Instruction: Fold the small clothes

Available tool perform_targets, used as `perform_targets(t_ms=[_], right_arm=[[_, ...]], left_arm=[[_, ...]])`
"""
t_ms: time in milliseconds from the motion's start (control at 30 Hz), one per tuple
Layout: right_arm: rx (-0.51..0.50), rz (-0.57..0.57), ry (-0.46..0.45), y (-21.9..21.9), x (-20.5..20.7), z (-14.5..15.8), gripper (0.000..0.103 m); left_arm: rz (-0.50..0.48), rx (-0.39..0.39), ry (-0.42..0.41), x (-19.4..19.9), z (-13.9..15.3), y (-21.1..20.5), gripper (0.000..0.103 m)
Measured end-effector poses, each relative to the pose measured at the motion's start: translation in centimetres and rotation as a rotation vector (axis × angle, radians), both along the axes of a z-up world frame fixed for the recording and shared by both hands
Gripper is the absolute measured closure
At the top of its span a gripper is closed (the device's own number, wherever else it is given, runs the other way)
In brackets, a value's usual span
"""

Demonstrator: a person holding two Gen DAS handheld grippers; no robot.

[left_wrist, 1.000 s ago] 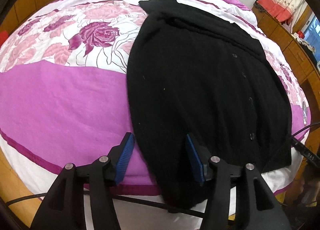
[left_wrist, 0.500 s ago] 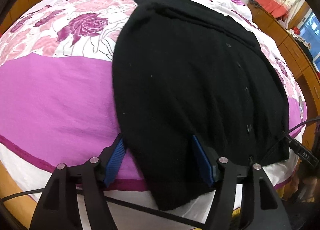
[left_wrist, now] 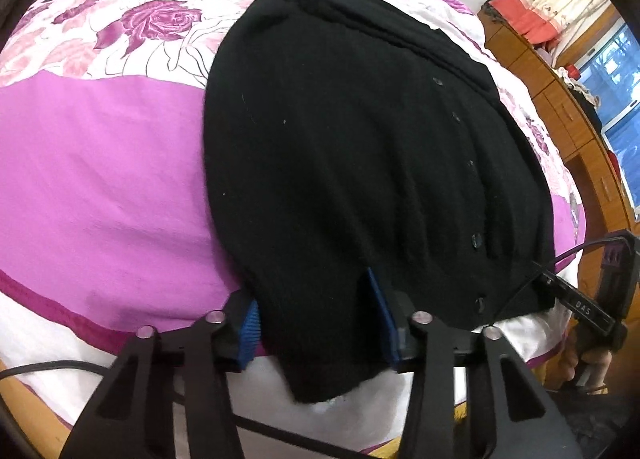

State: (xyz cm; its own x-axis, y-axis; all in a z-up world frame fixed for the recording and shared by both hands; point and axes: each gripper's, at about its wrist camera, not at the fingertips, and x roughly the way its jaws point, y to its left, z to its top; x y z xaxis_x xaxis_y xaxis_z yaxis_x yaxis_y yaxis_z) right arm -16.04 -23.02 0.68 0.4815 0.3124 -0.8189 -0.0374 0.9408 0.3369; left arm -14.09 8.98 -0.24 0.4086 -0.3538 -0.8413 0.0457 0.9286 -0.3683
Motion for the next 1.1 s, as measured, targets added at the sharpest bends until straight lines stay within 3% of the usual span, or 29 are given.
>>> perform_targets(t_ms=[33, 67, 133, 433, 767, 1100], right_arm=[[0.012, 0.003, -0.002, 0.0, 0.1, 0.1, 0.096], [0.009, 0.007, -0.011, 0.2, 0.2, 0.3, 0.097], [0.005, 0.023, -0.042, 0.5, 0.2, 1.1, 0.098], [0.026, 0.030, -0.197, 0.6, 1.0, 5.1, 0.098], [0.047, -0.025, -0.351, -0.2, 4.2, 8.8, 0.098], [0.064, -0.072, -0.465, -0.6, 9.5, 12.2, 0.098]], left_arm=[[-0.002, -0.012, 0.002, 0.0, 0.0, 0.1, 0.088], [-0.006, -0.057, 0.010, 0.0, 0.0, 0.3, 0.096], [-0.001, -0.109, 0.018, 0.3, 0.2, 0.4, 0.102], [0.000, -0.184, -0.115, 1.4, 4.2, 0.3, 0.103], [0.045, -0.163, -0.256, 6.2, 9.3, -0.1, 0.103], [0.107, -0.133, -0.337, 12.1, 11.8, -0.8, 0.103]])
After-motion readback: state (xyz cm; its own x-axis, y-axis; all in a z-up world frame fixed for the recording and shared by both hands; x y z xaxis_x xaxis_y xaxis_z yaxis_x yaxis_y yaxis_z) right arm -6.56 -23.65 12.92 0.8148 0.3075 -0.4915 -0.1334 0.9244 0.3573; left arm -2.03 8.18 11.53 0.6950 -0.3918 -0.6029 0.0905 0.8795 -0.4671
